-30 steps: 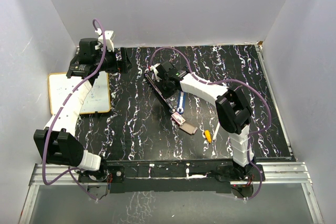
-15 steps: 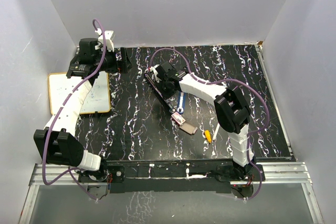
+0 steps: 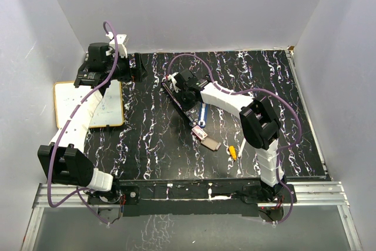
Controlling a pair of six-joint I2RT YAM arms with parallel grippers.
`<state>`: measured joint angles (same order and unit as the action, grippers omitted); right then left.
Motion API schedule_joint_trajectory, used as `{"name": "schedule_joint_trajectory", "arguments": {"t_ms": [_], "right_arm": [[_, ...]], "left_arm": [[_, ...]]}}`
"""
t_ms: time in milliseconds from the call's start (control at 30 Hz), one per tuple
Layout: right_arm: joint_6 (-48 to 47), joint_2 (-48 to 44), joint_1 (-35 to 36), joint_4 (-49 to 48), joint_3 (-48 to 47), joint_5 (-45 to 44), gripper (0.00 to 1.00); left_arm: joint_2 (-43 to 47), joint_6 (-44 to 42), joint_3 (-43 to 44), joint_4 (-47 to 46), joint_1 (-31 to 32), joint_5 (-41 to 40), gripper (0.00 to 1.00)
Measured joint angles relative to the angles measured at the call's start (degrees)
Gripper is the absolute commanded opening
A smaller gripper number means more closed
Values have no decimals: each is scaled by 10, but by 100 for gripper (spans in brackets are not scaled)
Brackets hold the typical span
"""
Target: Load the staples into the stapler
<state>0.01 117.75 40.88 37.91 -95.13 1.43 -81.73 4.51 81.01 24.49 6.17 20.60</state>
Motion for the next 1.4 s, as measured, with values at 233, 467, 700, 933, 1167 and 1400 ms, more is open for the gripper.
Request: {"name": "schedule_joint_trajectory", "arguments": {"t_ms": [233, 467, 700, 933, 1167, 1400], "right_arm": [[0, 0, 0, -2, 1, 0, 8], [0, 0, 0, -18, 13, 0, 8], [0, 0, 0, -21, 22, 0, 8], [0, 0, 0, -22, 31, 2, 8], [-1, 0, 0, -23, 33, 3, 13], [-3, 0, 0, -24, 35, 5, 31]], "left_arm": [[0, 0, 0, 0, 0, 0, 97], [0, 0, 0, 0, -1, 0, 97], [0, 0, 0, 0, -1, 0, 97], [0, 0, 0, 0, -1, 0, 97], [0, 0, 0, 0, -1, 1, 97], [0, 0, 0, 0, -1, 2, 97]]}}
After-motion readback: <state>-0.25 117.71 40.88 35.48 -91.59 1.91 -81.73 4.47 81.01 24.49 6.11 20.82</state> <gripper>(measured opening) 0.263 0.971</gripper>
